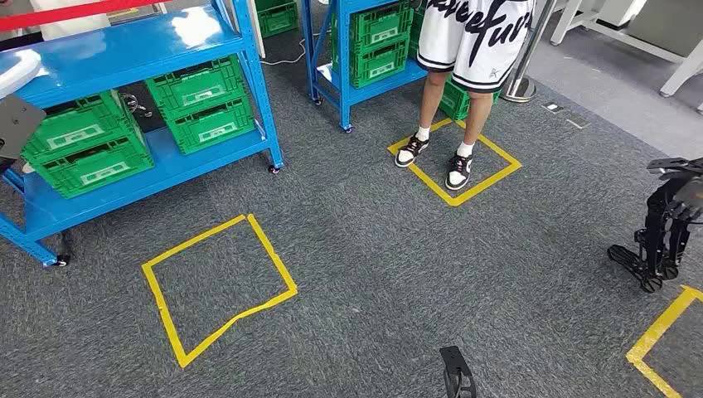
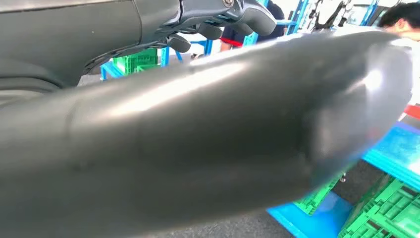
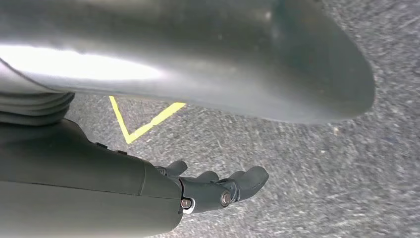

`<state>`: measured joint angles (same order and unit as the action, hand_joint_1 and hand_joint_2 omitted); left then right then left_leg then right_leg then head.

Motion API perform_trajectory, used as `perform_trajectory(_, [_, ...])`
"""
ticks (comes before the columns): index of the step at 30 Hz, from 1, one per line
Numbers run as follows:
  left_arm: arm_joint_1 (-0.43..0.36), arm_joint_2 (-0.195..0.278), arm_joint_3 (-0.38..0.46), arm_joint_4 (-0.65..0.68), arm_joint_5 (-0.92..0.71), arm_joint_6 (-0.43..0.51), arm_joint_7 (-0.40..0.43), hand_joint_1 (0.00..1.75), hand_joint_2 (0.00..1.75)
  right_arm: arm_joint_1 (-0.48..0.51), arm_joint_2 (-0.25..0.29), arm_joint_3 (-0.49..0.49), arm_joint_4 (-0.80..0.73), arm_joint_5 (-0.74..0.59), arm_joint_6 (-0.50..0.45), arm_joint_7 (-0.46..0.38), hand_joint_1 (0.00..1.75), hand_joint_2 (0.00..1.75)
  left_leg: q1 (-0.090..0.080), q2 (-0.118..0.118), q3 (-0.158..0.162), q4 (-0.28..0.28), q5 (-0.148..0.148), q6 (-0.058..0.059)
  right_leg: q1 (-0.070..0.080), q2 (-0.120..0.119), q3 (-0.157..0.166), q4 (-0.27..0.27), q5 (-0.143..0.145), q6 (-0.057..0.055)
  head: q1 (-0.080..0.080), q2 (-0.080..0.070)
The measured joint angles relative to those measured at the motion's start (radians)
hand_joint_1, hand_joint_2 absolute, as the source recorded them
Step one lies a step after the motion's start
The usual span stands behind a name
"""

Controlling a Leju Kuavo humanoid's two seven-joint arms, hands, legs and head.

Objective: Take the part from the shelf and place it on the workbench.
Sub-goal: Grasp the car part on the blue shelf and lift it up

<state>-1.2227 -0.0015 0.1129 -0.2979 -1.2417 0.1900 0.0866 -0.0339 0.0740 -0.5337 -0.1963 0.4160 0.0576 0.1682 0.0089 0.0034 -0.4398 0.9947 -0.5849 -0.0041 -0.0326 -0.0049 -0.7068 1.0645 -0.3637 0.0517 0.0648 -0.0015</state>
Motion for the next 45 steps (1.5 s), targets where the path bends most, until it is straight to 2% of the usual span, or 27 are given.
perform_trajectory(2, [-0.004, 0.002, -0.001, 0.000, 0.000, 0.000, 0.001, 0.00, 0.00, -0.003, 0.001, -0.001, 0.003, 0.001, 0.001, 0.000, 0.00, 0.00, -0.003, 0.001, -0.003, -0.001, -0.004, -0.008, 0.004, -0.002, 0.003, -0.013, -0.020, -0.011, 0.000, 0.000])
perform_trajectory(6, [-0.006, 0.006, -0.008, -0.002, 0.000, 0.001, 0.001, 0.00, 0.00, -0.003, 0.004, -0.006, 0.008, 0.002, 0.003, 0.001, 0.00, 0.00, -0.006, 0.002, -0.005, 0.020, -0.003, -0.031, 0.006, 0.002, 0.018, -0.021, -0.054, -0.052, -0.004, 0.000])
perform_trajectory(8, [-0.004, 0.008, -0.009, -0.001, 0.000, 0.002, 0.000, 0.00, 0.00, -0.002, 0.004, -0.007, 0.008, 0.002, 0.003, 0.000, 0.00, 0.00, -0.005, 0.001, -0.065, 0.122, -0.006, -0.034, 0.006, 0.008, 0.037, -0.026, -0.065, -0.063, -0.006, 0.000])
perform_trajectory(10, [0.005, 0.011, -0.010, 0.003, 0.000, 0.002, 0.001, 0.00, 0.00, -0.001, 0.004, -0.008, 0.009, 0.002, 0.003, 0.000, 0.00, 0.00, -0.006, 0.000, -0.160, 0.257, -0.049, -0.034, 0.008, 0.015, 0.059, -0.030, -0.081, -0.069, -0.007, 0.000])
perform_trajectory(12, [0.016, 0.014, -0.010, 0.007, 0.000, 0.002, 0.002, 0.00, 0.00, 0.001, 0.004, -0.008, 0.011, 0.002, 0.003, 0.001, 0.00, 0.00, -0.007, -0.001, -0.231, 0.309, -0.089, -0.030, 0.013, 0.021, 0.088, -0.032, -0.102, -0.071, -0.007, 0.000])
perform_trajectory(13, [0.018, 0.016, -0.010, 0.008, 0.000, 0.002, 0.002, 0.00, 0.00, 0.002, 0.004, -0.008, 0.011, 0.002, 0.003, 0.001, 0.00, 0.00, -0.007, -0.001, -0.245, 0.290, -0.080, -0.026, 0.017, 0.023, 0.105, -0.032, -0.113, -0.072, -0.007, 0.000])
perform_trajectory(14, [0.018, 0.017, -0.010, 0.009, 0.000, 0.002, 0.002, 0.00, 0.00, 0.002, 0.004, -0.008, 0.012, 0.002, 0.003, 0.001, 0.00, 0.00, -0.008, -0.001, -0.246, 0.243, -0.042, -0.020, 0.020, 0.025, 0.123, -0.033, -0.125, -0.073, -0.007, 0.000])
perform_trajectory(16, [0.016, 0.022, -0.010, 0.010, 0.000, 0.003, 0.002, 0.00, 0.00, 0.001, 0.005, -0.009, 0.013, 0.002, 0.003, 0.003, 0.00, 0.00, -0.016, -0.002, -0.235, 0.119, 0.083, -0.005, 0.023, 0.028, 0.151, -0.034, -0.149, -0.071, -0.008, 0.000])
perform_trajectory(17, [0.015, 0.024, -0.010, 0.011, 0.000, 0.003, 0.002, 0.00, 0.00, -0.001, 0.005, -0.009, 0.014, 0.002, 0.003, 0.007, 0.00, 0.00, -0.021, -0.003, -0.229, 0.074, 0.131, 0.001, 0.024, 0.029, 0.162, -0.034, -0.160, -0.067, -0.010, 0.000])
perform_trajectory(18, [0.014, 0.025, -0.010, 0.010, 0.000, 0.004, 0.002, 0.00, 0.00, -0.003, 0.006, -0.010, 0.015, 0.001, 0.002, 0.010, 0.00, 0.00, -0.025, -0.005, -0.225, 0.045, 0.159, 0.008, 0.025, 0.030, 0.170, -0.033, -0.167, -0.062, -0.011, 0.000])
perform_trajectory(19, [0.010, 0.026, -0.011, 0.009, 0.001, 0.005, 0.002, 0.00, 0.00, -0.005, 0.006, -0.010, 0.016, 0.000, 0.002, 0.012, 0.00, 0.00, -0.028, -0.006, -0.222, 0.034, 0.163, 0.012, 0.026, 0.031, 0.179, -0.032, -0.171, -0.057, -0.013, 0.000])
perform_trajectory(21, [0.002, 0.026, -0.011, 0.005, 0.002, 0.008, 0.001, 0.00, 0.00, -0.006, 0.006, -0.012, 0.016, 0.000, 0.002, 0.012, 0.00, 0.00, -0.025, -0.008, -0.201, 0.025, 0.158, 0.023, 0.026, 0.027, 0.181, -0.017, -0.169, -0.049, -0.014, 0.000])
perform_trajectory(22, [-0.005, 0.026, -0.011, 0.003, 0.003, 0.009, 0.000, 0.00, 0.00, -0.008, 0.006, -0.013, 0.016, 0.000, 0.002, 0.012, 0.00, 0.00, -0.024, -0.009, -0.189, 0.022, 0.155, 0.029, 0.027, 0.024, 0.165, 0.014, -0.167, -0.046, -0.013, 0.000])
perform_trajectory(24, [-0.010, 0.025, -0.012, 0.002, 0.004, 0.010, -0.003, 0.00, 0.00, -0.010, 0.007, -0.014, 0.016, 0.000, 0.001, 0.011, 0.00, 0.00, -0.021, -0.009, -0.168, 0.018, 0.142, 0.038, 0.025, 0.017, 0.092, 0.127, -0.178, -0.038, -0.011, 0.000])
perform_trajectory(26, [-0.007, 0.024, -0.014, 0.003, 0.003, 0.010, -0.004, 0.00, 0.00, -0.011, 0.006, -0.015, 0.016, 0.000, -0.001, 0.011, 0.00, 0.00, -0.021, -0.010, -0.149, 0.018, 0.123, 0.040, 0.023, 0.015, 0.003, 0.229, -0.222, -0.030, -0.010, 0.000])
perform_trajectory(28, [-0.002, 0.023, -0.017, 0.003, 0.001, 0.010, 0.001, 0.00, 0.00, -0.009, 0.006, -0.015, 0.016, 0.000, -0.002, 0.011, 0.00, 0.00, -0.020, -0.012, -0.123, 0.019, 0.100, 0.037, 0.022, 0.013, -0.042, 0.228, -0.243, -0.027, -0.009, 0.000])
perform_trajectory(29, [-0.001, 0.023, -0.018, 0.003, 0.000, 0.010, 0.004, 0.00, 0.00, -0.008, 0.006, -0.016, 0.016, 0.000, -0.003, 0.011, 0.00, 0.00, -0.019, -0.012, -0.108, 0.019, 0.086, 0.035, 0.022, 0.011, -0.042, 0.183, -0.220, -0.027, -0.008, 0.000])
perform_trajectory(32, [-0.001, 0.025, -0.023, 0.005, -0.001, 0.010, 0.008, 0.00, 0.00, -0.004, 0.006, -0.016, 0.017, 0.006, -0.002, 0.014, 0.00, 0.00, -0.020, -0.011, -0.071, 0.023, 0.045, 0.023, 0.024, 0.005, -0.007, 0.003, -0.063, -0.035, -0.010, 0.000])
perform_trajectory(33, [-0.001, 0.027, -0.025, 0.005, -0.002, 0.010, 0.008, 0.00, 0.00, -0.003, 0.006, -0.016, 0.017, 0.009, -0.001, 0.015, 0.00, 0.00, -0.021, -0.012, -0.065, 0.020, 0.036, 0.017, 0.026, 0.004, 0.001, -0.026, -0.032, -0.042, -0.011, 0.000])
perform_trajectory(34, [-0.002, 0.030, -0.026, 0.005, -0.003, 0.009, 0.007, 0.00, 0.00, -0.003, 0.006, -0.016, 0.018, 0.011, 0.000, 0.016, 0.00, 0.00, -0.022, -0.013, -0.056, 0.020, 0.032, 0.010, 0.028, 0.003, 0.006, -0.036, -0.025, -0.050, -0.012, 0.000])
perform_trajectory(37, [-0.005, 0.041, -0.030, 0.002, -0.006, 0.009, 0.007, 0.00, 0.00, -0.005, 0.007, -0.016, 0.018, 0.013, 0.002, 0.014, 0.00, 0.00, -0.021, -0.012, -0.063, 0.057, 0.043, -0.007, 0.025, 0.006, 0.035, -0.047, -0.041, -0.074, -0.014, 0.000])
perform_trajectory(39, [-0.003, 0.049, -0.034, 0.003, -0.007, 0.009, 0.008, 0.00, 0.00, -0.006, 0.007, -0.016, 0.018, 0.014, 0.003, 0.012, 0.00, 0.00, -0.017, -0.011, -0.126, 0.161, 0.037, -0.018, 0.022, 0.008, 0.061, -0.052, -0.056, -0.083, -0.016, 0.000])
perform_trajectory(41, [0.005, 0.058, -0.035, 0.006, -0.009, 0.009, 0.010, 0.00, 0.00, -0.006, 0.007, -0.016, 0.018, 0.015, 0.004, 0.011, 0.00, 0.00, -0.012, -0.010, -0.211, 0.268, -0.018, -0.025, 0.022, 0.012, 0.086, -0.053, -0.079, -0.084, -0.017, 0.000])
perform_trajectory(42, [0.011, 0.062, -0.036, 0.008, -0.011, 0.009, 0.010, 0.00, 0.00, -0.004, 0.007, -0.017, 0.018, 0.016, 0.004, 0.011, 0.00, 0.00, -0.010, -0.010, -0.242, 0.290, -0.050, -0.027, 0.022, 0.014, 0.102, -0.053, -0.092, -0.083, -0.018, 0.000])
perform_trajectory(43, [0.016, 0.066, -0.037, 0.010, -0.013, 0.009, 0.012, 0.00, 0.00, -0.003, 0.007, -0.017, 0.018, 0.016, 0.005, 0.012, 0.00, 0.00, -0.009, -0.010, -0.262, 0.285, -0.067, -0.026, 0.022, 0.015, 0.118, -0.053, -0.105, -0.082, -0.018, 0.000])
perform_trajectory(44, [0.018, 0.070, -0.038, 0.012, -0.015, 0.008, 0.014, 0.00, 0.00, -0.003, 0.007, -0.017, 0.018, 0.016, 0.005, 0.012, 0.00, 0.00, -0.008, -0.010, -0.268, 0.252, -0.056, -0.025, 0.022, 0.016, 0.136, -0.053, -0.118, -0.081, -0.018, 0.000])
perform_trajectory(45, [0.020, 0.073, -0.040, 0.014, -0.017, 0.008, 0.017, 0.00, 0.00, -0.002, 0.007, -0.017, 0.018, 0.016, 0.005, 0.012, 0.00, 0.00, -0.008, -0.010, -0.265, 0.197, -0.013, -0.023, 0.022, 0.016, 0.153, -0.053, -0.132, -0.079, -0.018, 0.000])
